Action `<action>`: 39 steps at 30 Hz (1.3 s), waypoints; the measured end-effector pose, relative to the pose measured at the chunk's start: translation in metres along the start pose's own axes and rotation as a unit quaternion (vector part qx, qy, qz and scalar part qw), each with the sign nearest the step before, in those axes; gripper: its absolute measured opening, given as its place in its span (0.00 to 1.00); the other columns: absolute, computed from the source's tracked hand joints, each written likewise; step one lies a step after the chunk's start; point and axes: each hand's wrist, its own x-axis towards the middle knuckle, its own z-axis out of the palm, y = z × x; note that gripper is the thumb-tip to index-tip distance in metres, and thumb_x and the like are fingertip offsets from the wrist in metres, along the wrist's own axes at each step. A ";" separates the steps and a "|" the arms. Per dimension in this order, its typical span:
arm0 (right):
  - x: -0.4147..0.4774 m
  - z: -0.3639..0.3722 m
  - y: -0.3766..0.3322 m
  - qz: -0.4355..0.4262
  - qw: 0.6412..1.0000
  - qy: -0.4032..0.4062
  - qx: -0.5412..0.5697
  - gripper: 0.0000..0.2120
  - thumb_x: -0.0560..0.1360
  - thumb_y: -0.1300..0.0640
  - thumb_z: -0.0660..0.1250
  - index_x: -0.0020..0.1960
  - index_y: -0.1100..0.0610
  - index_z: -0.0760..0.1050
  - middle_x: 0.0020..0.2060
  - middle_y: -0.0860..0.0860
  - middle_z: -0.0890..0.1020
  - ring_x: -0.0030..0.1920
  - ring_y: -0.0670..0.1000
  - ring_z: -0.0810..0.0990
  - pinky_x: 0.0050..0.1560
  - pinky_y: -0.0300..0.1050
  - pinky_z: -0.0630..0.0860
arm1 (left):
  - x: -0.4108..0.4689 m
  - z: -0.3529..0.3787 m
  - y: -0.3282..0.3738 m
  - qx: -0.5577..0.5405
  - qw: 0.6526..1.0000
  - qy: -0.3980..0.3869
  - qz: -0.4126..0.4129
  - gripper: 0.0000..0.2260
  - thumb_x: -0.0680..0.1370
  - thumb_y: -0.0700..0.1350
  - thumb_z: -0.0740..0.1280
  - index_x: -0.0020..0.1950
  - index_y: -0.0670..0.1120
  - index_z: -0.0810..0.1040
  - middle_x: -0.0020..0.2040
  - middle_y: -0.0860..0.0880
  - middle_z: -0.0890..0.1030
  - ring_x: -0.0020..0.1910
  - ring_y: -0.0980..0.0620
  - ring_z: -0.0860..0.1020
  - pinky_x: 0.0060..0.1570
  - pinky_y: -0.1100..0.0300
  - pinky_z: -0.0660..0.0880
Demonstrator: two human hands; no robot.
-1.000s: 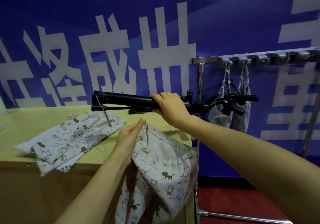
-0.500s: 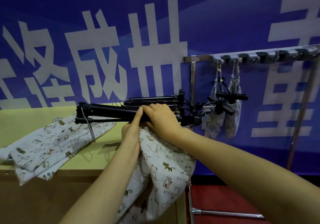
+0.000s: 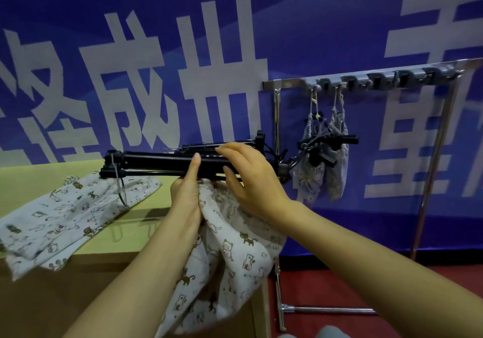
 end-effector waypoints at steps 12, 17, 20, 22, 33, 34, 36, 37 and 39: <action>-0.020 -0.007 -0.017 0.519 0.665 -0.029 0.536 0.10 0.77 0.53 0.66 0.47 0.60 0.77 0.41 0.54 0.82 0.41 0.48 0.81 0.48 0.40 0.79 | -0.018 0.020 0.003 -0.041 0.997 -0.005 -0.066 0.33 0.59 0.62 0.77 0.50 0.37 0.79 0.46 0.37 0.84 0.45 0.38 0.83 0.51 0.41 0.79; -0.002 0.001 -0.028 0.543 0.495 0.123 0.667 0.04 0.75 0.59 0.68 0.49 0.59 0.76 0.43 0.56 0.84 0.47 0.53 0.83 0.56 0.50 0.78 | -0.030 0.022 0.006 0.006 0.999 -0.028 -0.029 0.25 0.64 0.59 0.76 0.47 0.39 0.79 0.44 0.39 0.84 0.44 0.41 0.84 0.52 0.45 0.79; 0.001 0.010 -0.028 0.562 0.454 0.159 0.673 0.08 0.74 0.60 0.70 0.51 0.58 0.75 0.44 0.56 0.83 0.47 0.55 0.82 0.59 0.54 0.77 | -0.033 0.018 0.011 0.032 0.999 -0.043 -0.011 0.21 0.67 0.56 0.74 0.45 0.39 0.79 0.42 0.41 0.84 0.41 0.45 0.83 0.45 0.53 0.80; 0.001 0.015 -0.024 0.563 0.431 0.169 0.685 0.11 0.73 0.58 0.70 0.55 0.58 0.75 0.46 0.56 0.83 0.47 0.54 0.82 0.56 0.51 0.79 | -0.036 0.013 0.012 0.038 0.998 -0.058 -0.007 0.18 0.69 0.54 0.73 0.45 0.38 0.80 0.42 0.41 0.84 0.41 0.45 0.83 0.43 0.55 0.79; 0.020 0.028 0.004 0.588 0.389 0.305 0.640 0.08 0.74 0.58 0.70 0.50 0.57 0.73 0.35 0.50 0.77 0.32 0.45 0.75 0.23 0.32 0.72 | -0.044 -0.042 0.007 0.010 0.993 -0.108 -0.054 0.16 0.76 0.37 0.60 0.31 0.43 0.81 0.33 0.45 0.81 0.37 0.47 0.79 0.47 0.56 0.76; 0.022 0.026 0.007 0.591 0.387 0.314 0.635 0.07 0.74 0.58 0.70 0.46 0.57 0.73 0.35 0.50 0.76 0.32 0.45 0.75 0.23 0.32 0.71 | -0.046 -0.047 0.010 0.005 0.992 -0.119 -0.051 0.18 0.77 0.39 0.61 0.29 0.45 0.81 0.34 0.46 0.82 0.38 0.47 0.79 0.47 0.55 0.76; 0.024 0.022 0.012 0.600 0.382 0.326 0.622 0.07 0.74 0.58 0.70 0.43 0.57 0.73 0.34 0.50 0.76 0.31 0.44 0.74 0.21 0.32 0.70 | -0.047 -0.056 0.014 0.001 0.991 -0.126 -0.034 0.14 0.77 0.47 0.62 0.37 0.46 0.83 0.39 0.45 0.84 0.41 0.48 0.81 0.46 0.57 0.77; 0.024 0.021 0.015 0.604 0.382 0.330 0.617 0.07 0.74 0.57 0.70 0.42 0.57 0.72 0.34 0.50 0.76 0.30 0.44 0.74 0.21 0.32 0.69 | -0.047 -0.061 0.017 -0.004 0.991 -0.131 -0.033 0.14 0.76 0.54 0.62 0.45 0.45 0.82 0.45 0.44 0.84 0.46 0.48 0.81 0.48 0.56 0.77; 0.022 0.019 0.017 0.611 0.387 0.330 0.607 0.07 0.74 0.57 0.70 0.42 0.56 0.72 0.35 0.50 0.77 0.28 0.44 0.75 0.20 0.32 0.69 | -0.042 -0.070 0.021 -0.015 0.990 -0.138 -0.029 0.30 0.65 0.67 0.66 0.56 0.46 0.77 0.53 0.44 0.82 0.52 0.47 0.80 0.53 0.54 0.76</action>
